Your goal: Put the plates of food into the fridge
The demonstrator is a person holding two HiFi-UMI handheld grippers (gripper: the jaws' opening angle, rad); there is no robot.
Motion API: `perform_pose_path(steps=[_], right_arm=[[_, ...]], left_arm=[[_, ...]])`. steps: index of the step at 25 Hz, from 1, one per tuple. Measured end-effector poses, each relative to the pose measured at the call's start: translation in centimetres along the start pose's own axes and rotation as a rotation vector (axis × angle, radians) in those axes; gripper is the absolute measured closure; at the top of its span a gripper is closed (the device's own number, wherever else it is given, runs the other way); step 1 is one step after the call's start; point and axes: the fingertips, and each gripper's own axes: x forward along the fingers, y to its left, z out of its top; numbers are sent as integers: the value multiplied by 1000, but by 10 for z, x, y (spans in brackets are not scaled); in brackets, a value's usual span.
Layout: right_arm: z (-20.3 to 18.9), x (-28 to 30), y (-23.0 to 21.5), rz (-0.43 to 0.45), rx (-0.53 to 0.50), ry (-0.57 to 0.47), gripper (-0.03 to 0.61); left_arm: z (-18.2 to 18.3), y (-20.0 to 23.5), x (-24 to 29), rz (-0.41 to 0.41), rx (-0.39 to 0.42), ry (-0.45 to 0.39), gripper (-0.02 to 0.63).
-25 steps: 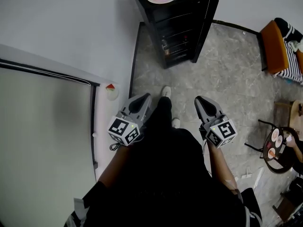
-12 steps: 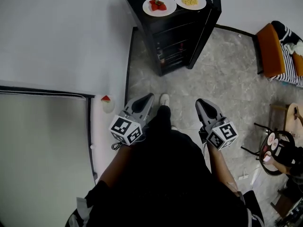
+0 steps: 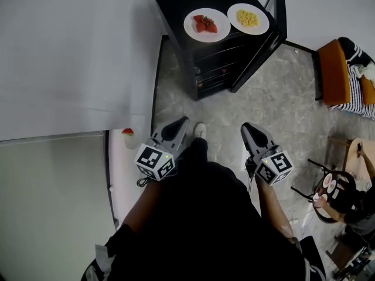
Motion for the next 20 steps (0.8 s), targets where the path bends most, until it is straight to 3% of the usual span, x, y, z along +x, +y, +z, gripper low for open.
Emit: perform_pose_path(steps=[5,9,15,20], right_arm=[[18,39,-6,2,39,18,541],[31,72,-10,-29,-52,47,541],[54,111,-24,-29,-29,23,541],[78,138,-34,11,66,9,541]], left_arm=[[17,32,19,-1,-9,-2,591],[28,58,34,-6,6,5,591],[40,84,49,-1,15,-2,591],[45,96,55,33,-2,1,591]])
